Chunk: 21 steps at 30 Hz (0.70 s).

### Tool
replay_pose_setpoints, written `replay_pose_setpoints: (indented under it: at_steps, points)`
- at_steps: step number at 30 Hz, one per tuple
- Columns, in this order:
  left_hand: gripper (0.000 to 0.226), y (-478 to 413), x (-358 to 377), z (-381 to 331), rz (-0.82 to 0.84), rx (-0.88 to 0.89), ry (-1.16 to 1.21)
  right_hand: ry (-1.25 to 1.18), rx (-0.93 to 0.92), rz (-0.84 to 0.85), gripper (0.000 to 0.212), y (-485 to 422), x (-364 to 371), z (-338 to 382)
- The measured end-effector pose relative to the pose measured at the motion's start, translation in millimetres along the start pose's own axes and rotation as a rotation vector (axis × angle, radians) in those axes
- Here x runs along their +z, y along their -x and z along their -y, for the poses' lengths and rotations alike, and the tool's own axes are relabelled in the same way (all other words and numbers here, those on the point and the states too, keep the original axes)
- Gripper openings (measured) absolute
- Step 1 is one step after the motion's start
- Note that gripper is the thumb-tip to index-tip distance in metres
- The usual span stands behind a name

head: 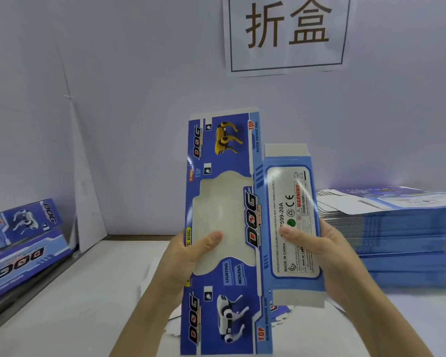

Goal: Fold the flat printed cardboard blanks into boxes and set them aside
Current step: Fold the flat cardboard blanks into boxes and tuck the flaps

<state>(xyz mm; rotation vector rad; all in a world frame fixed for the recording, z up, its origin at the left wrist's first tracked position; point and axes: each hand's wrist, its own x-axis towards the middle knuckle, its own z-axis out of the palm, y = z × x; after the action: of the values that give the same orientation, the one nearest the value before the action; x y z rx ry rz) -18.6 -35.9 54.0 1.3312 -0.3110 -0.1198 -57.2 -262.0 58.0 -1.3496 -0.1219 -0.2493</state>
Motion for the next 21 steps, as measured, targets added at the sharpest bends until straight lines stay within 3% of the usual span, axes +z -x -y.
replay_pose_setpoints:
  at_steps: [4, 7, 8, 11, 13, 15, 18, 21]
  points:
    - [0.063, -3, 3, -1, -0.13, 0.098, -0.182, -0.054, -0.013, -0.04, 0.043, 3, 7, 3]
    - [0.082, 0, 18, 0, -0.318, 0.297, -0.495, -0.049, -0.133, -0.113, 0.031, 6, 14, 4]
    - [0.087, 4, 27, -1, -0.285, 0.38, -0.557, -0.014, -0.189, -0.126, 0.025, 7, 19, 4]
    - [0.099, 8, 58, -2, 0.03, 0.46, -0.397, 0.147, -0.315, 0.01, 0.042, 15, 39, 2]
    - [0.11, 4, 68, -2, 0.034, 0.461, -0.223, 0.305, -0.386, 0.116, 0.06, 21, 47, 0]
    - [0.103, 0, 66, -5, -0.055, 0.438, -0.051, 0.412, -0.439, 0.174, 0.057, 23, 46, 3]
    - [0.082, -3, 44, -8, -0.051, 0.338, 0.074, 0.506, -0.489, 0.051, 0.054, 21, 32, 13]
    - [0.078, -4, 21, -11, 0.094, 0.216, 0.06, 0.582, -0.455, -0.135, 0.077, 16, 18, 19]
